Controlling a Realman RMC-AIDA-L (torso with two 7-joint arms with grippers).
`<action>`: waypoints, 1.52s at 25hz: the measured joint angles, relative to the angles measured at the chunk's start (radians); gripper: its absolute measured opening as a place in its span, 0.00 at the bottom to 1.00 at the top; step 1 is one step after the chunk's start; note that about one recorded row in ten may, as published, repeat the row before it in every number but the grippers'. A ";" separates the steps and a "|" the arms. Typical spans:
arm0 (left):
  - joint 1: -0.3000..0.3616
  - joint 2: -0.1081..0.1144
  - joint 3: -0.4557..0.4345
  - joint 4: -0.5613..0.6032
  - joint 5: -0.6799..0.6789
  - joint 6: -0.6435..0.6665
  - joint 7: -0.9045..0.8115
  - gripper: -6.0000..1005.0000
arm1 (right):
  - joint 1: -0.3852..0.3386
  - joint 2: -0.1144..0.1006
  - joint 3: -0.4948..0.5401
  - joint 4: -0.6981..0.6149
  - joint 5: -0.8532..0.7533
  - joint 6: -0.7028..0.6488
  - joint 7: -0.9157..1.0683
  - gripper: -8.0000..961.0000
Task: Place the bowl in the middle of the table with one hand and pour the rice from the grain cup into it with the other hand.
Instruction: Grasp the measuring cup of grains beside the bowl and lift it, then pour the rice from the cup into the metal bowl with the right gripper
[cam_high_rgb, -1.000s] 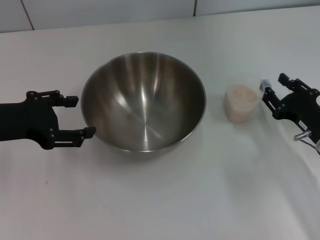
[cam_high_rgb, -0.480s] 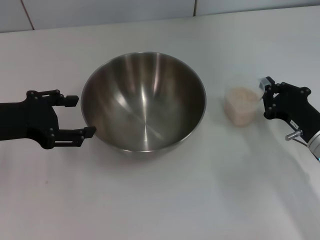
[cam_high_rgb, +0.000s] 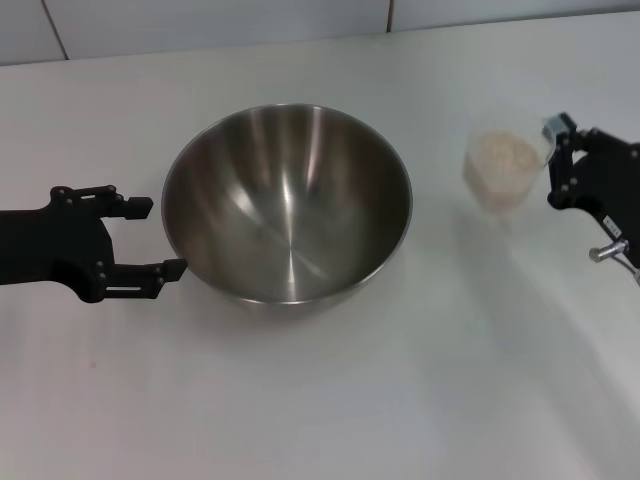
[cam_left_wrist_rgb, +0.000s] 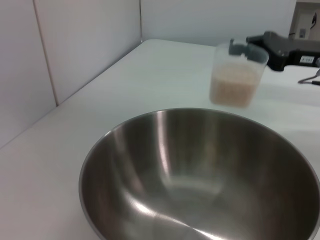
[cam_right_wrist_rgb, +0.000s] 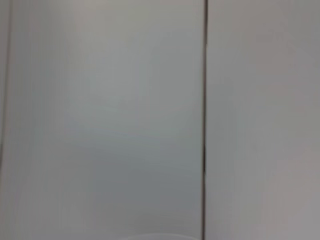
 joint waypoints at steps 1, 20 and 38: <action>0.000 0.000 0.000 0.000 0.000 0.000 0.000 0.82 | 0.003 0.000 0.002 0.006 0.000 -0.034 -0.029 0.03; -0.002 -0.001 0.000 0.006 0.000 0.004 0.000 0.82 | 0.210 0.004 0.002 0.382 -0.014 -0.132 -1.543 0.02; -0.008 -0.001 0.005 0.002 0.000 0.004 0.000 0.82 | 0.252 0.005 0.004 0.419 -0.146 -0.020 -2.361 0.02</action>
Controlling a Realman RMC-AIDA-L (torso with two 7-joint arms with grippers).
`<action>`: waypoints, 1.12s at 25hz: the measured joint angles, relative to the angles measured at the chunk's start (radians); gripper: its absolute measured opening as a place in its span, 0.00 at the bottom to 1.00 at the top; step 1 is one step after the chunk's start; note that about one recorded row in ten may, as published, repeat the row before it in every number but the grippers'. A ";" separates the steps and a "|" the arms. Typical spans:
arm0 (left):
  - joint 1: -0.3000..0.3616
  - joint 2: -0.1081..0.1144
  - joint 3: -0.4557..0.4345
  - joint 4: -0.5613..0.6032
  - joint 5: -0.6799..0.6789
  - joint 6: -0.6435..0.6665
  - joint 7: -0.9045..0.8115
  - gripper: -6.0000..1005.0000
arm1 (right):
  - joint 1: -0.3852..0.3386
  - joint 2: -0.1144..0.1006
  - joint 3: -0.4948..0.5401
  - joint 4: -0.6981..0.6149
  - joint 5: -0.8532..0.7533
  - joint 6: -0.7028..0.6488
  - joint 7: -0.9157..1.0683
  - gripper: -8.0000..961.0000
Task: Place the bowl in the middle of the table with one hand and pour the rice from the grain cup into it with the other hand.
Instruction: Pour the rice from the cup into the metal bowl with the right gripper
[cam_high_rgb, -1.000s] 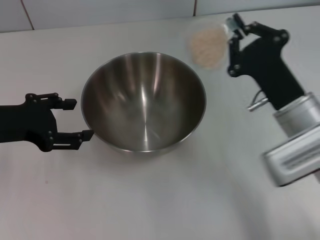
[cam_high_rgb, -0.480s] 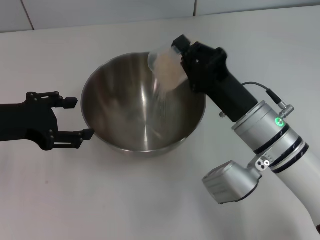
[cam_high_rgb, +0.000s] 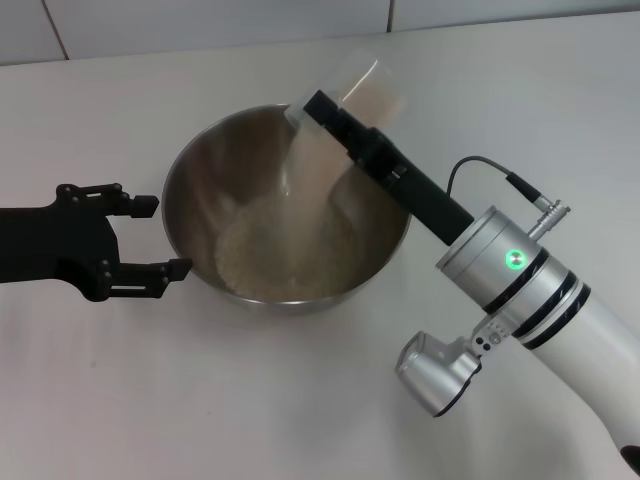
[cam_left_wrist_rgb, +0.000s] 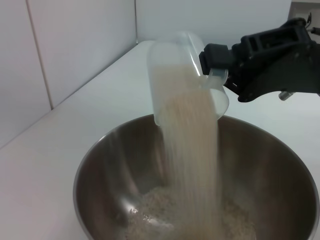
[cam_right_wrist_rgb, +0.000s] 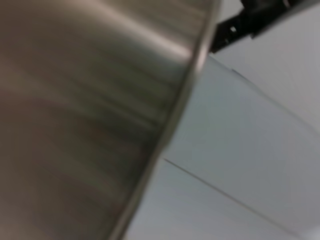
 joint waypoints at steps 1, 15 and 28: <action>-0.001 0.000 0.002 0.000 0.000 0.000 0.000 0.82 | 0.000 0.000 0.000 0.000 0.000 0.000 0.000 0.02; -0.007 0.000 0.006 0.004 0.000 0.000 0.000 0.82 | 0.030 0.000 0.030 0.037 -0.091 0.095 -0.476 0.02; -0.007 0.001 0.006 0.009 0.000 0.008 -0.003 0.82 | -0.021 0.000 0.225 0.137 -0.226 0.133 -0.338 0.02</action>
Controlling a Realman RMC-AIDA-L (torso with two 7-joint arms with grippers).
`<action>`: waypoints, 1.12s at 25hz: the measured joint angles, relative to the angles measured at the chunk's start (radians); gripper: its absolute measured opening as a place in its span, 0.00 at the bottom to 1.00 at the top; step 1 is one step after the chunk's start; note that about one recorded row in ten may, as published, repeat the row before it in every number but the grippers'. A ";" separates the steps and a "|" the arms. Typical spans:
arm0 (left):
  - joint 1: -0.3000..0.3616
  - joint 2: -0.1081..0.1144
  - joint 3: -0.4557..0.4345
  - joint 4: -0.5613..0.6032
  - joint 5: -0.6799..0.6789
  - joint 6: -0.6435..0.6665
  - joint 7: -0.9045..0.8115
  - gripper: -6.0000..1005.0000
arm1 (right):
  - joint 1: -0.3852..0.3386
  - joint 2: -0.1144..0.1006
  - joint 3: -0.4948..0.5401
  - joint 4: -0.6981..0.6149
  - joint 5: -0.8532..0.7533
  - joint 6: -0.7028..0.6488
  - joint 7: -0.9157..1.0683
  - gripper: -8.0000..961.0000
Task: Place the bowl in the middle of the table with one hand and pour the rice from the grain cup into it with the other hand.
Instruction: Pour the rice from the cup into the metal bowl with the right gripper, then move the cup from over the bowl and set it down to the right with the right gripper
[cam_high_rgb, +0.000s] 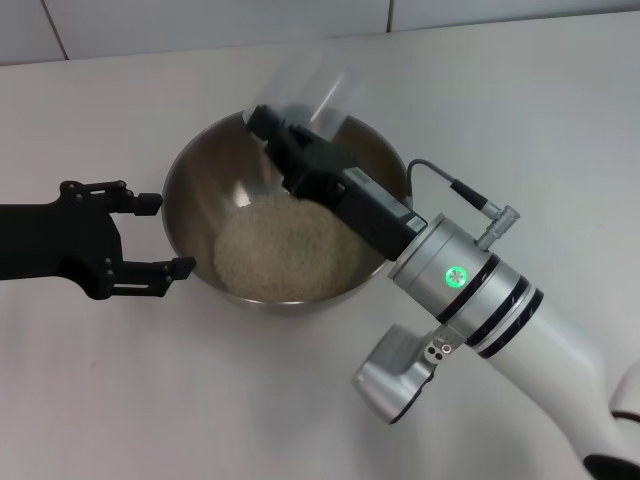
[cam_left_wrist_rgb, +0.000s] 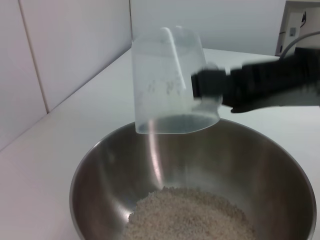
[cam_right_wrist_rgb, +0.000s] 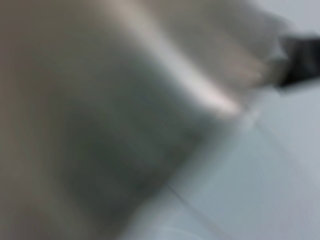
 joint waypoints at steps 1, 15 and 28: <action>0.000 0.000 0.000 0.000 0.000 0.000 0.000 0.82 | -0.013 0.000 0.026 0.034 -0.002 -0.005 0.074 0.02; 0.008 0.000 -0.001 0.002 0.000 0.000 0.000 0.82 | -0.179 -0.007 0.257 0.200 -0.003 -0.108 1.237 0.02; 0.009 0.000 0.000 0.001 0.000 0.000 0.000 0.82 | -0.233 -0.008 0.418 -0.089 0.000 -0.164 2.097 0.02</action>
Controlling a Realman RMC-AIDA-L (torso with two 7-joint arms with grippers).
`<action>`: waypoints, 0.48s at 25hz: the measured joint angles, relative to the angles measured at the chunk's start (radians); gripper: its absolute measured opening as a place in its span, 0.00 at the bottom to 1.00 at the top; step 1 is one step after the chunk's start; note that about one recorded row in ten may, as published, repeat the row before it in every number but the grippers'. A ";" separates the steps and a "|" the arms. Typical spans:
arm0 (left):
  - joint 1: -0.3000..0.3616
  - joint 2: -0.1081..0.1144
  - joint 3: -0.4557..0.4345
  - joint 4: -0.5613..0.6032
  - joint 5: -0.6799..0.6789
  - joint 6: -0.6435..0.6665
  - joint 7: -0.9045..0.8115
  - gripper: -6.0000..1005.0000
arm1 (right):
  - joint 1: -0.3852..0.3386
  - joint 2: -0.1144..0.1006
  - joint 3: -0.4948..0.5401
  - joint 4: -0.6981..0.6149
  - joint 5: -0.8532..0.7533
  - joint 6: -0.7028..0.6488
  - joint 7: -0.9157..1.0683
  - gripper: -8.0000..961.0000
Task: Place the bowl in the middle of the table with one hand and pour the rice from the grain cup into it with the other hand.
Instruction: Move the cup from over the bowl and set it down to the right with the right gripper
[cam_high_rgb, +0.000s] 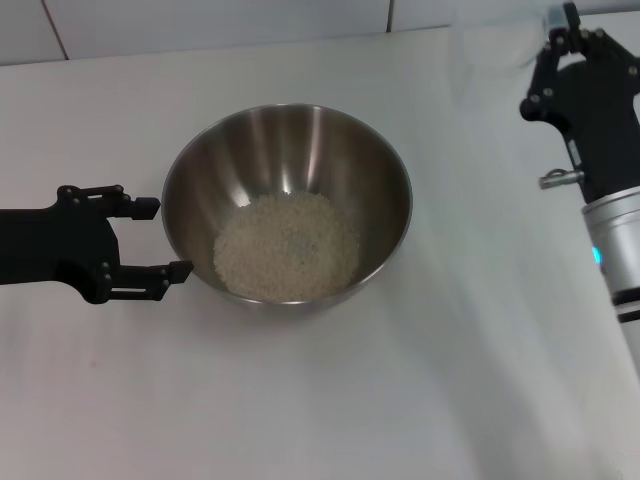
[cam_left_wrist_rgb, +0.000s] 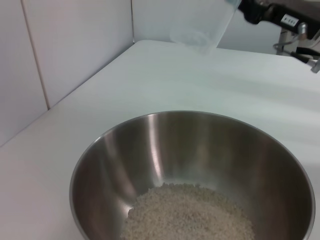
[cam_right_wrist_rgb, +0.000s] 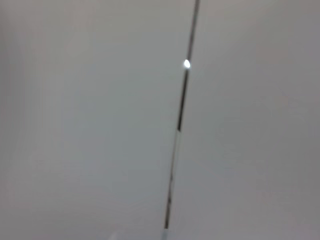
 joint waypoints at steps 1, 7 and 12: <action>0.000 0.000 0.000 -0.001 0.000 0.000 0.000 0.82 | 0.005 0.001 0.011 -0.033 0.000 0.022 0.056 0.02; 0.001 0.000 0.000 -0.006 0.000 -0.005 0.007 0.82 | 0.049 0.003 0.048 -0.158 0.001 0.180 0.218 0.02; 0.005 -0.002 -0.001 -0.009 0.000 -0.008 0.012 0.82 | 0.088 0.003 0.053 -0.212 0.001 0.307 0.267 0.02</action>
